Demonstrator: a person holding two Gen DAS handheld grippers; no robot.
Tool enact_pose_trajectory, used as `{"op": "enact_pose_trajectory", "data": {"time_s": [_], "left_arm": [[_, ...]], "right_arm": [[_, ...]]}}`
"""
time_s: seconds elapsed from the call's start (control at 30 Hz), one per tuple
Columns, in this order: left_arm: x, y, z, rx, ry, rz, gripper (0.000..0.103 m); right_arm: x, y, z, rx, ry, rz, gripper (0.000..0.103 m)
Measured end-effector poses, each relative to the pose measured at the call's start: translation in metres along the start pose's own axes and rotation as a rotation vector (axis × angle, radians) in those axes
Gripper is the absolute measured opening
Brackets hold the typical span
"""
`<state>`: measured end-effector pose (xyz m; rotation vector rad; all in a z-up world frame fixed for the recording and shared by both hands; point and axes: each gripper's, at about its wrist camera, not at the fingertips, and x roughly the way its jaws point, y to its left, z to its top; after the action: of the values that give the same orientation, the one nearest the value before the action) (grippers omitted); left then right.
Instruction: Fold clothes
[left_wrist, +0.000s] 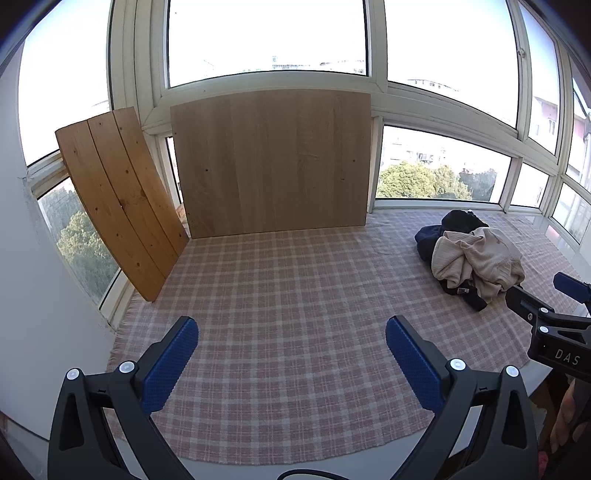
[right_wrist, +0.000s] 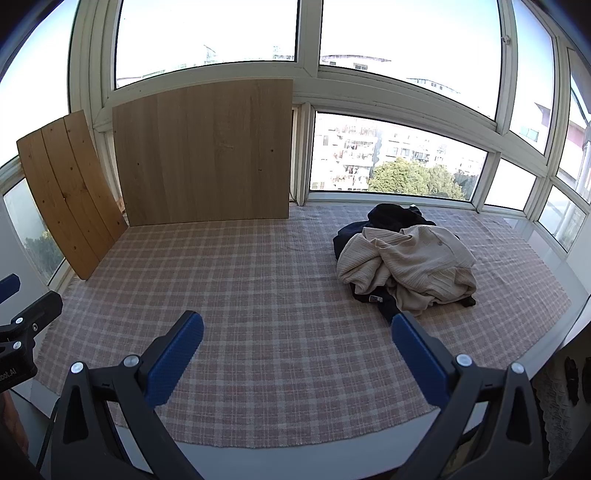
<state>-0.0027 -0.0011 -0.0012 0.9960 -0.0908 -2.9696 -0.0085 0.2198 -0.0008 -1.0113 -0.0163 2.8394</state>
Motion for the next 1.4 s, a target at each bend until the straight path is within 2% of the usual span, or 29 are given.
{"op": "enact_pose_trajectory", "data": {"time_s": [1.4], "left_arm": [[0.026,0.012,0.010,-0.010,0.037,-0.053,0.102]], "right_arm": [[0.020,0.009,0.008,0.000,0.027,-0.019,0.103]]}}
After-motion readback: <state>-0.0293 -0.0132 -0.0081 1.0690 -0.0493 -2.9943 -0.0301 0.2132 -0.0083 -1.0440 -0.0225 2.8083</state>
